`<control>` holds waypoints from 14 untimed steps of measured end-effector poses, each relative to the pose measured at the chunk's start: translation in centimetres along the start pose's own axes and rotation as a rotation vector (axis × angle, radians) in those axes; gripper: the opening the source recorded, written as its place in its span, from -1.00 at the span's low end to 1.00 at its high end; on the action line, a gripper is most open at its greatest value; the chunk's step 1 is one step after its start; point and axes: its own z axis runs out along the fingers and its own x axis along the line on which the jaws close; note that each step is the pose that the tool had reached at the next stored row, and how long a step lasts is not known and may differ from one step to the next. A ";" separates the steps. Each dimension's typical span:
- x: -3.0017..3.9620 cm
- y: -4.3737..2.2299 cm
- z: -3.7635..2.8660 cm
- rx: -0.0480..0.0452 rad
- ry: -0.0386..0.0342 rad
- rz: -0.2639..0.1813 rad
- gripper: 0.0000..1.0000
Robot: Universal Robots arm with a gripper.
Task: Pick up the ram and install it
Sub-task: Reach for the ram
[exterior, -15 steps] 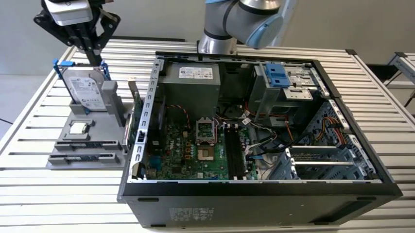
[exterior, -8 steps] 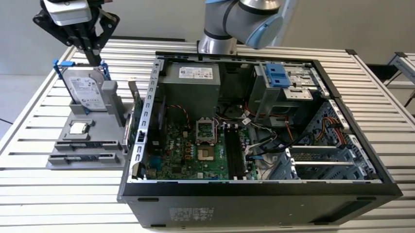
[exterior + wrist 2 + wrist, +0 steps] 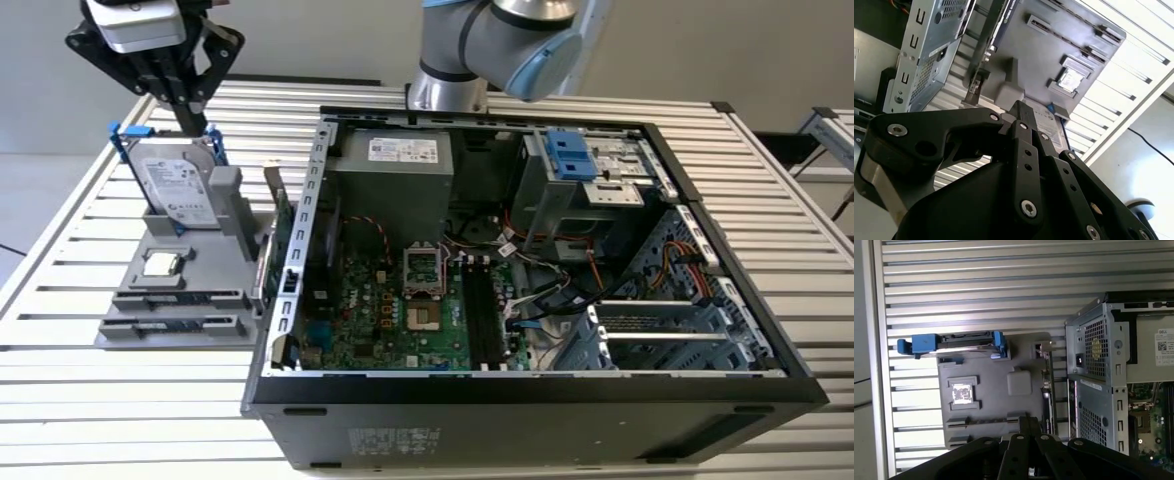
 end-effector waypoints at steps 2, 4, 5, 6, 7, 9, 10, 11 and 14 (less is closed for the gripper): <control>0.05 -0.01 0.00 0.0000 0.0000 0.000 -1.00; 0.11 -0.01 0.00 0.0000 0.0000 0.000 -1.00; 0.13 -0.01 0.00 0.0000 0.0000 0.000 -1.00; 0.17 -0.01 0.00 0.0000 0.0000 0.000 -1.00; 0.21 -0.02 0.00 0.0000 0.0000 0.000 -1.00; 0.30 -0.02 0.00 0.0001 0.0001 0.000 -1.00; 0.35 -0.03 0.01 0.0000 0.0000 0.000 -1.00; 0.39 -0.03 0.00 0.0000 0.0000 0.000 -1.00; 0.50 -0.04 0.00 0.0000 0.0000 0.000 -1.00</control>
